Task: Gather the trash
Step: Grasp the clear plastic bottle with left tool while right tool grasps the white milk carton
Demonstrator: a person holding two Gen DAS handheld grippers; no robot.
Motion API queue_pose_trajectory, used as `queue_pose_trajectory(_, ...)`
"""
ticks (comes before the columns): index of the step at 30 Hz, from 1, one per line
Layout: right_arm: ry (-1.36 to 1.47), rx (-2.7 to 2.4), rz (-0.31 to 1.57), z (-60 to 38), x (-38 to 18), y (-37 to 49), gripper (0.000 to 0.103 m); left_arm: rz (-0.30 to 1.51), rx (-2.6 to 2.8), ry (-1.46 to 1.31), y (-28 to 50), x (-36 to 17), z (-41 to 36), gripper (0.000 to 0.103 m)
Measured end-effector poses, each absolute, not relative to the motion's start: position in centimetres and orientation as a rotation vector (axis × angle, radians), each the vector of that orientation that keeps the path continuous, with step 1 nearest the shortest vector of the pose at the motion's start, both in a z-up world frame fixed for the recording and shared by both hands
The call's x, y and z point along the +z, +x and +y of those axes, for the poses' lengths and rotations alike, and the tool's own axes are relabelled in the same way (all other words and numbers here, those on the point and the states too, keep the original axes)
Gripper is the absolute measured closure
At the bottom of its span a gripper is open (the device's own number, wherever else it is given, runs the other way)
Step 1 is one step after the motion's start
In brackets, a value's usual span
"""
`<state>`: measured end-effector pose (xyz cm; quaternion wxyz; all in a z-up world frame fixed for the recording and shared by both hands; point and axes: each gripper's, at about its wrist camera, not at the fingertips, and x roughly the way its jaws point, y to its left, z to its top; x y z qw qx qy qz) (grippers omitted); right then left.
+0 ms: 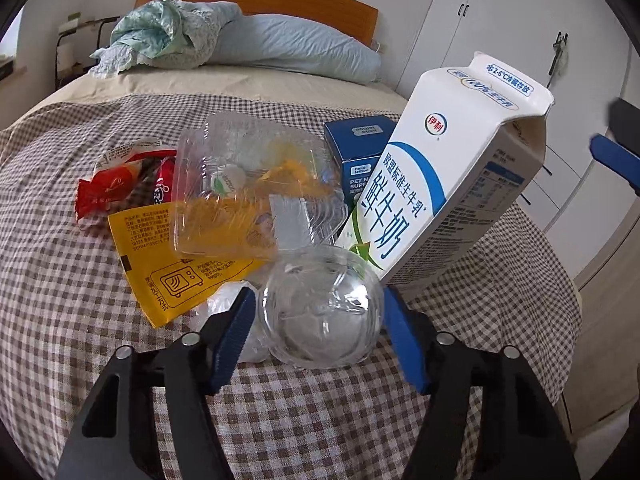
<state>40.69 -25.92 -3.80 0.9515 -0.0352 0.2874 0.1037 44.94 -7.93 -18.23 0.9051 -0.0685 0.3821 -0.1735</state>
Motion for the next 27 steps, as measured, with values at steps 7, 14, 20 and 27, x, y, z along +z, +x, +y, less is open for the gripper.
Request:
queue_pose_trajectory(7, 0.008, 0.195, 0.656, -26.1, -4.1, 45.1, 0.043, 0.65, -0.337, -0.141, 43.7, -15.5, -6.4, 0.045)
queue_pose_trajectory(14, 0.02, 0.172, 0.687, -27.0, -3.5, 46.4, 0.059, 0.566, -0.27, -0.181, 43.2, -13.8, -4.2, 0.045)
queue_pose_trajectory(20, 0.051, 0.199, 0.727, -27.4, -3.7, 47.6, 0.049, 0.563, -0.269, -0.219, 43.0, -13.4, -3.4, 0.044)
queue_pose_trajectory(27, 0.117, 0.223, 0.689, -27.3, -3.0, 46.5, 0.06, 0.536, -0.257, -0.196, 42.7, -13.3, -3.1, 0.044)
